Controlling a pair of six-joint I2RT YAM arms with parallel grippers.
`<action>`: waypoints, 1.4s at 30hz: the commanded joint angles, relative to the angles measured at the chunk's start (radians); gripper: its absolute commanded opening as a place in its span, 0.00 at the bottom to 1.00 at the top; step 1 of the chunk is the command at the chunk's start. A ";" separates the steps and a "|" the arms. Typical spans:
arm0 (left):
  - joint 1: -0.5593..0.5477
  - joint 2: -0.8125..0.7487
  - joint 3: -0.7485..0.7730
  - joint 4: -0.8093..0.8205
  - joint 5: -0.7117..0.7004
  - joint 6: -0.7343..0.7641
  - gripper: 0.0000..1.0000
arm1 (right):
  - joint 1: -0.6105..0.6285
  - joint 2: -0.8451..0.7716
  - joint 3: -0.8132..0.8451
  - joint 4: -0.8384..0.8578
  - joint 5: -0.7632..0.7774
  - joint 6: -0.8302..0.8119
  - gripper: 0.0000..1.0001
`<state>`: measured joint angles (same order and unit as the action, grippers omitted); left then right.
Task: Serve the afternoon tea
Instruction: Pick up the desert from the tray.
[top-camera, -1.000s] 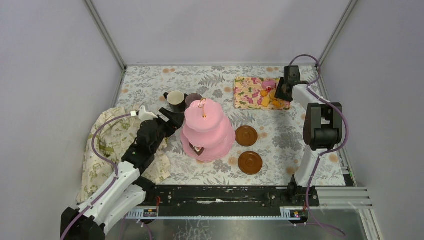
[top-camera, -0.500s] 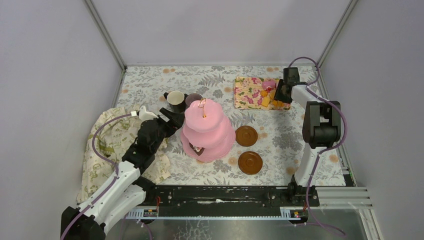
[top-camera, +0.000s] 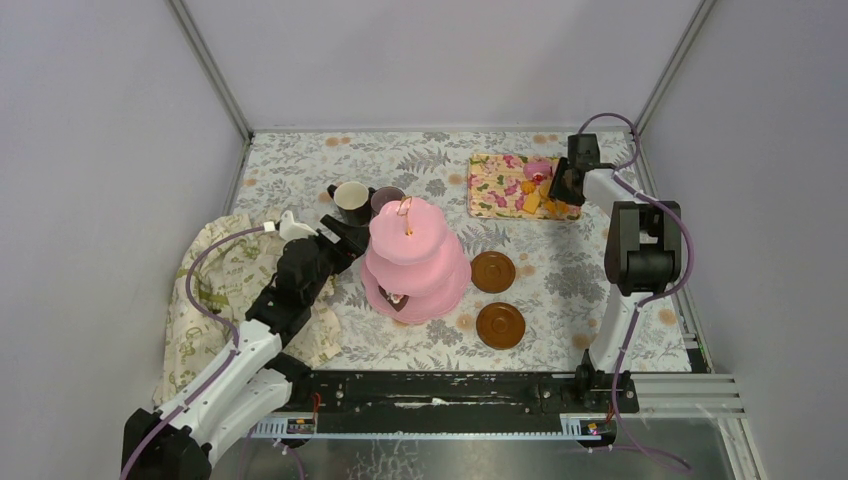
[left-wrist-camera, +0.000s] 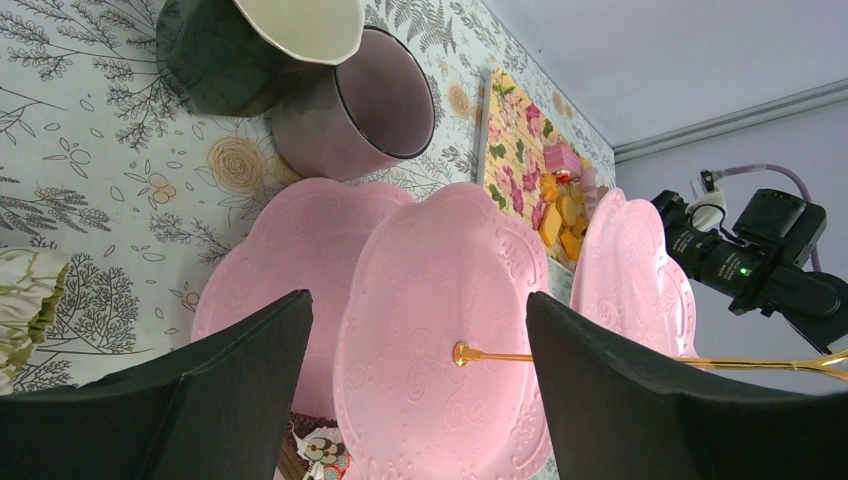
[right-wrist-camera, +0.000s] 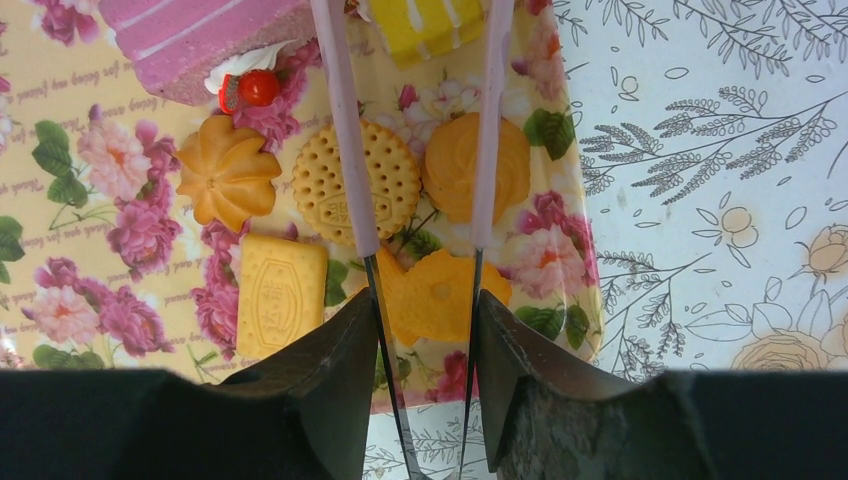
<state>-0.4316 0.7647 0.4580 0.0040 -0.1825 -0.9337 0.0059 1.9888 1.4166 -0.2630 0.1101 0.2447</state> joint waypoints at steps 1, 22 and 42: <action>-0.006 0.006 0.015 0.054 0.004 0.005 0.85 | -0.009 0.018 0.042 0.021 -0.014 0.014 0.45; -0.006 -0.038 0.012 0.036 0.009 0.000 0.85 | -0.009 -0.035 -0.013 0.040 -0.050 0.045 0.17; -0.005 -0.085 0.035 -0.008 -0.009 0.001 0.85 | -0.009 -0.139 -0.079 0.061 -0.025 0.076 0.00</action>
<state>-0.4316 0.6971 0.4603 -0.0147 -0.1829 -0.9333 0.0017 1.9251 1.3388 -0.2344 0.0769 0.3050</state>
